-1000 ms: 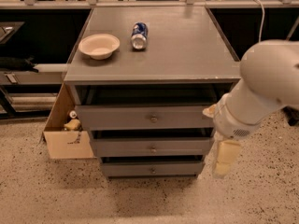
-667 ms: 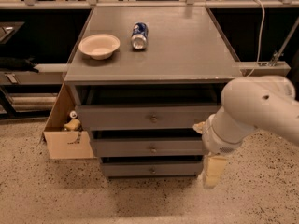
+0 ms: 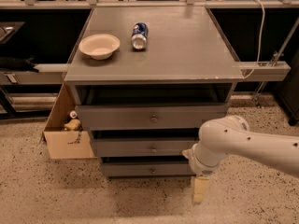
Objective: Open bottom drawer
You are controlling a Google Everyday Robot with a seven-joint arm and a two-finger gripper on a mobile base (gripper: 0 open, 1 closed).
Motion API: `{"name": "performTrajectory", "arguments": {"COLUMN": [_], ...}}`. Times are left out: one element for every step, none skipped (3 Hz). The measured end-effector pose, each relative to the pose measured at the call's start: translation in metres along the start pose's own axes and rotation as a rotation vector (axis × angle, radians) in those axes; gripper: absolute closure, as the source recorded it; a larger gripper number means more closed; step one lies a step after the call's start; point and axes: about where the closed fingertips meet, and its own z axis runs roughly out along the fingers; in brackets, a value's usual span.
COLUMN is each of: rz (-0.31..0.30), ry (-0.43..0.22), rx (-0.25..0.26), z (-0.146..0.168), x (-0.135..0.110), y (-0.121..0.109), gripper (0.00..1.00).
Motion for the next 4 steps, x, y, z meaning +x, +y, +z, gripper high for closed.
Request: {"name": "performTrajectory", "arguments": {"rz": [0.066,0.066,0.049,0.029], "ry": [-0.061,-0.061,-0.082,-0.122], "rx": [-0.098,-0.098,-0.071,-0.021], "z": [0.080,0.080,0.110,0.159], "x": [0.015,0.015,0.031,0.057], "y": [0.002,0.002,-0.012,-0.031], "gripper": [0.00,0.00,0.00,0.00]}}
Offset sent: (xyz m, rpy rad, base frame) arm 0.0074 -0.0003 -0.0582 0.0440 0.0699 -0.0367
